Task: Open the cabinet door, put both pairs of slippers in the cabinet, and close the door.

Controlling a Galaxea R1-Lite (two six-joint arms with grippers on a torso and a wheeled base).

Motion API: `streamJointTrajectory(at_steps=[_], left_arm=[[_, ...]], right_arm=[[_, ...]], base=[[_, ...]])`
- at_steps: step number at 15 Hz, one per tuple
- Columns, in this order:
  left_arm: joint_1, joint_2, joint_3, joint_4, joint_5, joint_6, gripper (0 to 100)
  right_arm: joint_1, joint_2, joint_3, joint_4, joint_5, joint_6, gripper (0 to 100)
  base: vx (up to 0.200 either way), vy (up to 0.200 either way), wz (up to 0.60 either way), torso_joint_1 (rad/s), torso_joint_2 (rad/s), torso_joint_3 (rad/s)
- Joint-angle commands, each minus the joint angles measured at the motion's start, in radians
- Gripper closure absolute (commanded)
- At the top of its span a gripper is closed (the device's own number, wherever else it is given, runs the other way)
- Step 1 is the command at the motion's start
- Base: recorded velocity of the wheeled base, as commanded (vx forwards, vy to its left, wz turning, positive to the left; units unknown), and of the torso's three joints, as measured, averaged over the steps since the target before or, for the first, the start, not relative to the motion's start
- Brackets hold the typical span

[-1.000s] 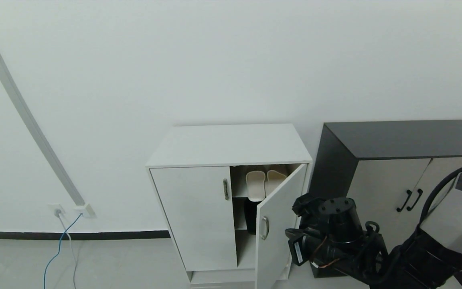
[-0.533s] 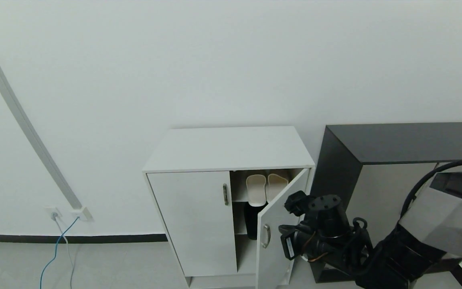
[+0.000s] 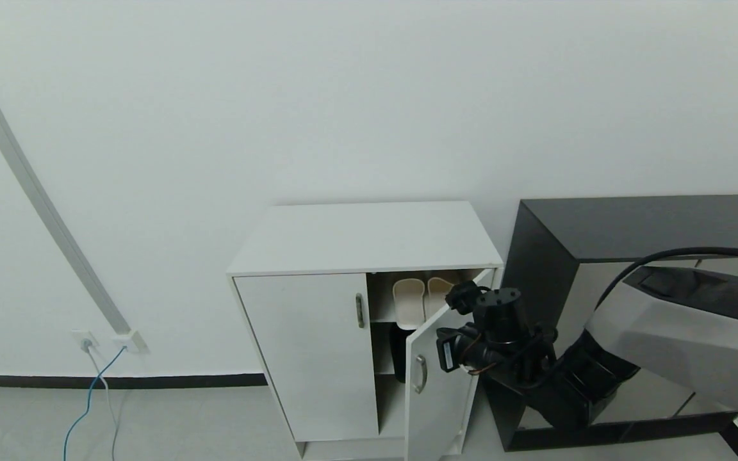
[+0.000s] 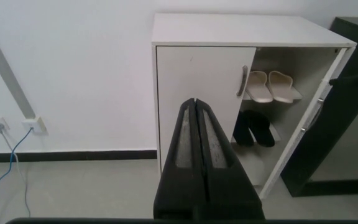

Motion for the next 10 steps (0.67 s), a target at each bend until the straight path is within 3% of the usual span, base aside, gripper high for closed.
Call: streamJointTrajectory(at_steps=[1,10], left_arm=[[0.000,0.001,-0.001,0.000,0.001,0.001,100],[0.000,0.001,0.001,0.000,0.001,0.001,100]], right_arm=[[-0.019,0.060,-0.065,-0.001,0.000,0.000,100],[-0.069,0.198,-0.311,0.056,0.000,0.003,100]], base=[[0.000,0.000,0.00,0.000,0.00,0.000],[0.000,0.000,0.00,0.000,0.00,0.000]])
